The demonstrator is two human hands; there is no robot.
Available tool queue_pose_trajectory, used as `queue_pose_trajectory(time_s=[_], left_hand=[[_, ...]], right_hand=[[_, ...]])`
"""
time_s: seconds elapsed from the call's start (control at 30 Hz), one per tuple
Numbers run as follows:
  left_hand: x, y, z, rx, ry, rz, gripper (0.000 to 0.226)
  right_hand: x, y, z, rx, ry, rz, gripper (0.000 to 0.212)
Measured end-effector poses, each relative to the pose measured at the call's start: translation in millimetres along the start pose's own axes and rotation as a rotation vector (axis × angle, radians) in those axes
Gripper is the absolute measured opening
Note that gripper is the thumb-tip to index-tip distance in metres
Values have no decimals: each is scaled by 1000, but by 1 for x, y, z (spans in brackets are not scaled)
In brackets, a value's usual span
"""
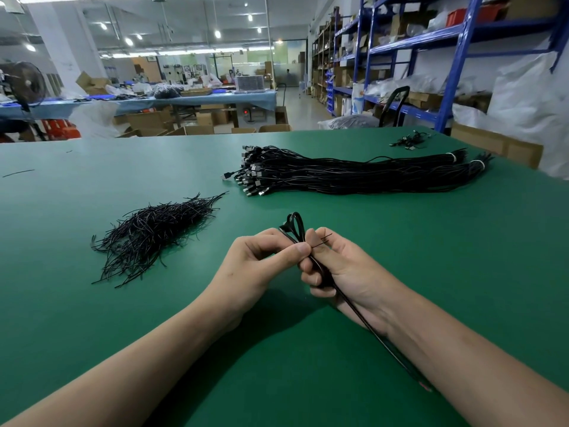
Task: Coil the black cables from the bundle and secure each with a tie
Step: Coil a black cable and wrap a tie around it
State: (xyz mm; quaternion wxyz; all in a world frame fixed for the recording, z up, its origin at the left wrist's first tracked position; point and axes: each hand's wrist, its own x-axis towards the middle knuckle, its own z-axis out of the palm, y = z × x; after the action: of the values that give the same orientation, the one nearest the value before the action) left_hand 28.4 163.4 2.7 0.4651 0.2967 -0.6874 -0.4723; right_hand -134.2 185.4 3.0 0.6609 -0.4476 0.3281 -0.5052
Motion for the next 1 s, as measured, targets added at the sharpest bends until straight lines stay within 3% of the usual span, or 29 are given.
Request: queue_pose_trajectory(time_s=[0.3, 0.53, 0.63, 0.8, 1.0], left_hand=[[1, 2, 1, -37, 13, -29, 25], [1, 1, -4, 23, 62, -107, 30], [2, 0, -5, 14, 69, -116, 30], [3, -5, -6, -24, 121, -131, 52], [3, -6, -5, -28, 123, -147, 32]], right_hand=[[-2, -4, 2, 104, -58, 42, 31], [-4, -11, -4, -76, -118, -56, 30], [-4, -12, -5, -238, -56, -143, 26], [-1, -11, -9, -411, 104, -344, 15], [-1, -8, -8, -448, 173, -384, 18]])
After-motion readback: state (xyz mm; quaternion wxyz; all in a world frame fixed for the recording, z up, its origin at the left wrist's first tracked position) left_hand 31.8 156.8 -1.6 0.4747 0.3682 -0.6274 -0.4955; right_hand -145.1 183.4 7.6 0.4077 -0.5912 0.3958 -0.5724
